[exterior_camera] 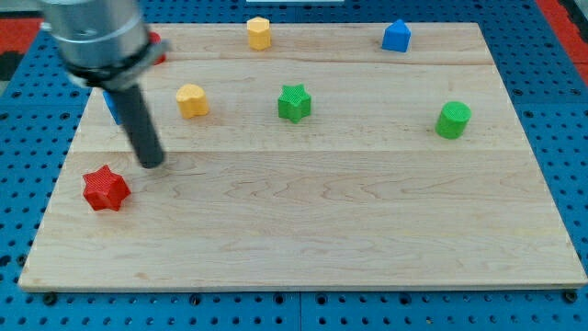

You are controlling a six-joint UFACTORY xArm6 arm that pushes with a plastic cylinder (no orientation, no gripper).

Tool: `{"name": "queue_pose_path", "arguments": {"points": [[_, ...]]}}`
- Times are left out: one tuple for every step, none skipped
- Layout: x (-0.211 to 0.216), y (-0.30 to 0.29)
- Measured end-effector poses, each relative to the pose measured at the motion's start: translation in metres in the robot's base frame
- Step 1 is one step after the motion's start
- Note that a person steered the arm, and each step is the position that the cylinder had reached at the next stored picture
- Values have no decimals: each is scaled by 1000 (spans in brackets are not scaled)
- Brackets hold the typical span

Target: Push the green star to the bottom center of the board

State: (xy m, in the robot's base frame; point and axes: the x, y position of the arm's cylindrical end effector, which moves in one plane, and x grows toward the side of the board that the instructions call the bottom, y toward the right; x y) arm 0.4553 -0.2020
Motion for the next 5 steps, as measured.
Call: {"name": "queue_pose_path", "arguments": {"points": [[3, -29], [53, -25], [79, -41], [55, -43], [44, -15]]}}
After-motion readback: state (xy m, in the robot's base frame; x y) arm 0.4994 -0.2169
